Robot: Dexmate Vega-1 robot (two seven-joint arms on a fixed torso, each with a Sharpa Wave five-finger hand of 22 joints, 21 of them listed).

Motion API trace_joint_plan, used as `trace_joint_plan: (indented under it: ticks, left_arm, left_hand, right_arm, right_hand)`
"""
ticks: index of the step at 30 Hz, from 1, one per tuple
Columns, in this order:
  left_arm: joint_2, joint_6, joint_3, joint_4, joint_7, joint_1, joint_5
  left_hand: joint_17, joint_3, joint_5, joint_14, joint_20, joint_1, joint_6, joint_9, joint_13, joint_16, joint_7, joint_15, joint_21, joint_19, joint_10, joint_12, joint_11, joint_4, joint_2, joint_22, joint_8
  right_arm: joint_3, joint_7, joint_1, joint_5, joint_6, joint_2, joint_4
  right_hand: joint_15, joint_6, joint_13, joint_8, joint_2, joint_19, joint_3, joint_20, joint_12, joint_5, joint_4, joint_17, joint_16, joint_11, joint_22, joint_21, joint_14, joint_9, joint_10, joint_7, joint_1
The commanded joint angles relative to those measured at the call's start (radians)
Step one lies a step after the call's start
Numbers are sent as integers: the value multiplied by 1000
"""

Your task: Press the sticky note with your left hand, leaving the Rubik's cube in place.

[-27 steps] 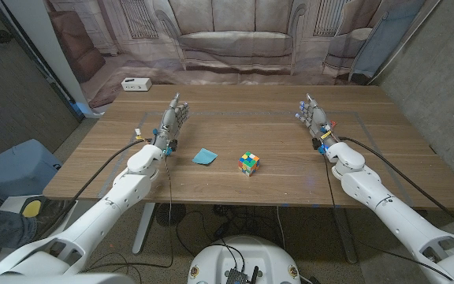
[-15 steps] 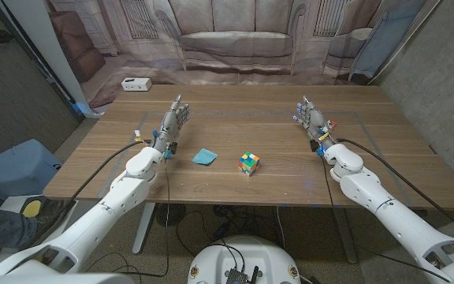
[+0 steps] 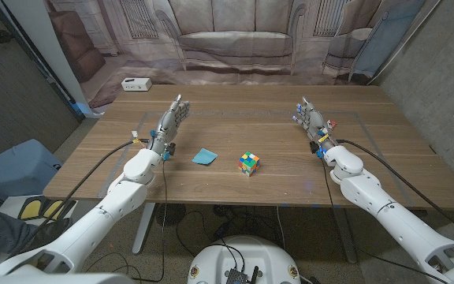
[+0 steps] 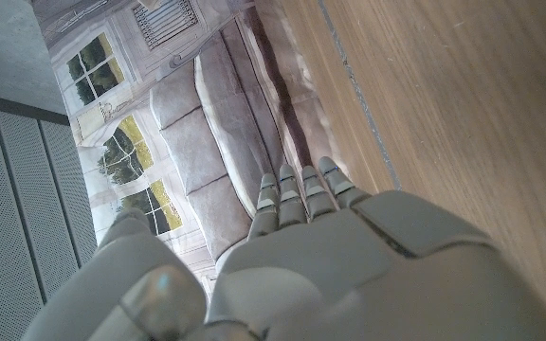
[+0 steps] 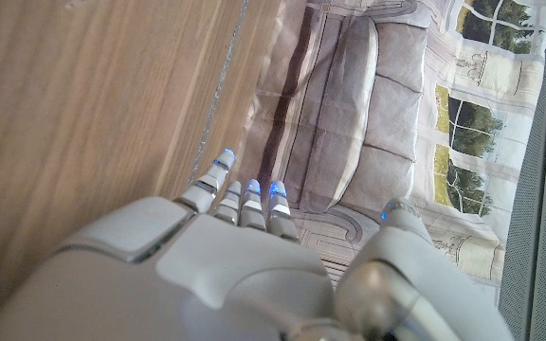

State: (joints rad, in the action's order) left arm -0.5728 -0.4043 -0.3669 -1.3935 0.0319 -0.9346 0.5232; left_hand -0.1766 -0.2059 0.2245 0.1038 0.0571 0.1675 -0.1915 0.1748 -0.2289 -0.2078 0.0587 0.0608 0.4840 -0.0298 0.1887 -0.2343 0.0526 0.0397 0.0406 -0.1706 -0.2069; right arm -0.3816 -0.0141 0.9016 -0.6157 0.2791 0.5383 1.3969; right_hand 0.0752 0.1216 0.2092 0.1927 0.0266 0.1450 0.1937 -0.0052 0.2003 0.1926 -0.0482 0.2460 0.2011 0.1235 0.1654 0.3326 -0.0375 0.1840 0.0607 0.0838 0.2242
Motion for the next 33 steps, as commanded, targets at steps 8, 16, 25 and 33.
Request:
trace_joint_plan:
  ticks: [8,16,25,33]
  left_arm:
    - [-41,-53,14,-52,11,-48,-55]
    - [-50,-61,17,-66,17,-56,-76]
    - [-42,-131,6,-33,34,-45,-155]
    - [-47,-169,12,-53,124,-70,-285]
  left_hand:
    - [-3,-1,-1,8,2,14,-4,4,3,-4,13,3,-11,8,11,-2,-1,-7,0,-1,4]
    - [-3,-1,-2,8,2,16,-5,5,5,-2,15,1,-16,8,12,-1,-1,-9,0,-1,5]
    - [-3,0,-4,18,5,19,-19,5,9,-2,13,-3,-25,6,21,-2,-4,-12,0,-1,2]
    - [-3,0,-7,34,5,23,-54,5,14,-3,9,-8,-37,10,36,-5,-12,-17,0,-1,-5]
  right_arm:
    - [2,17,13,47,129,-11,-11]
    - [13,30,19,27,157,-24,-42]
    - [23,8,44,25,136,-7,-12]
    - [33,-23,69,32,123,6,25]
  right_hand:
    - [-3,-5,-5,0,-10,34,0,-9,9,0,-15,-6,9,1,3,-4,15,3,17,7,17]
    - [2,20,-9,9,-28,63,-9,-3,16,-3,-24,-14,17,0,3,-7,47,3,46,24,15]
    - [9,20,-11,8,-31,62,-13,-2,13,-3,-26,-18,13,9,3,-15,41,3,47,30,12]
    - [12,27,-13,9,-30,66,-14,2,14,-3,-26,-19,14,12,3,-19,48,3,55,38,9]
